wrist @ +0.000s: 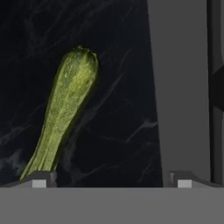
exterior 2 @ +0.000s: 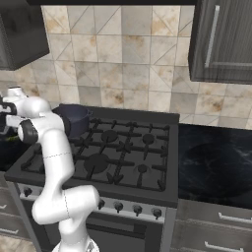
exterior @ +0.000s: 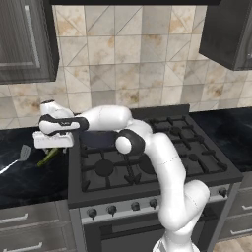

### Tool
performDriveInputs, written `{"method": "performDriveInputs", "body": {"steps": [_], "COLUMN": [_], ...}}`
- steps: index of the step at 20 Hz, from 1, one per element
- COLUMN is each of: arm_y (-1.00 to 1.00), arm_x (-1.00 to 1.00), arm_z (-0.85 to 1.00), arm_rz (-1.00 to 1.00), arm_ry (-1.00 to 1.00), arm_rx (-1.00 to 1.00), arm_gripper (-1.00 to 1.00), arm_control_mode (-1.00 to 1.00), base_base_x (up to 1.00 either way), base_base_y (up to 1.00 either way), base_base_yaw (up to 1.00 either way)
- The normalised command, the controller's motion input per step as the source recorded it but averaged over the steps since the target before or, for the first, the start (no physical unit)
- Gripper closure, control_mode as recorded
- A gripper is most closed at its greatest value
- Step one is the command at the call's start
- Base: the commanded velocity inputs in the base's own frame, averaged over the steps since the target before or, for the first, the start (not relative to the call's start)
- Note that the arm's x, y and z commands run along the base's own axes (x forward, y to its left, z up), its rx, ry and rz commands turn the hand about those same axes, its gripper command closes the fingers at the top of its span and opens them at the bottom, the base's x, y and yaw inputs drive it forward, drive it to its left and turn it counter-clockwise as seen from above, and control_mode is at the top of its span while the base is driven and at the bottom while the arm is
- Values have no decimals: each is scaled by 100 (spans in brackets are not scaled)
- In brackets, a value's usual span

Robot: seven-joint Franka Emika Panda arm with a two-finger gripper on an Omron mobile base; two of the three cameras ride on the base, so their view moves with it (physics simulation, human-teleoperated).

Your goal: Put the avocado and squash in the pot. Retrieve the spatula and lightly stir the vegetables in the pot.

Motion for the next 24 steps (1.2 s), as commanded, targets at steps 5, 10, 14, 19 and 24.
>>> {"method": "performDriveInputs", "body": {"steps": [5,10,14,19,24], "arm_y": [14,6,4,19,19], "arm_x": [9,-4,-4,1,2], "arm_z": [-2,-13,-28,-19,-7], "arm_rz": [-4,-1,-1,-4,-7], "arm_ry": [0,0,-1,-8,-3], "arm_rx": [0,0,0,-2,-1], "arm_gripper": [-100,-100,-100,-100,-100], "arm_control_mode": [-100,-100,-100,-100,-100], "base_base_x": [0,0,0,0,0], "base_base_y": [0,0,0,0,0], "base_base_yaw": [0,0,0,0,0]}}
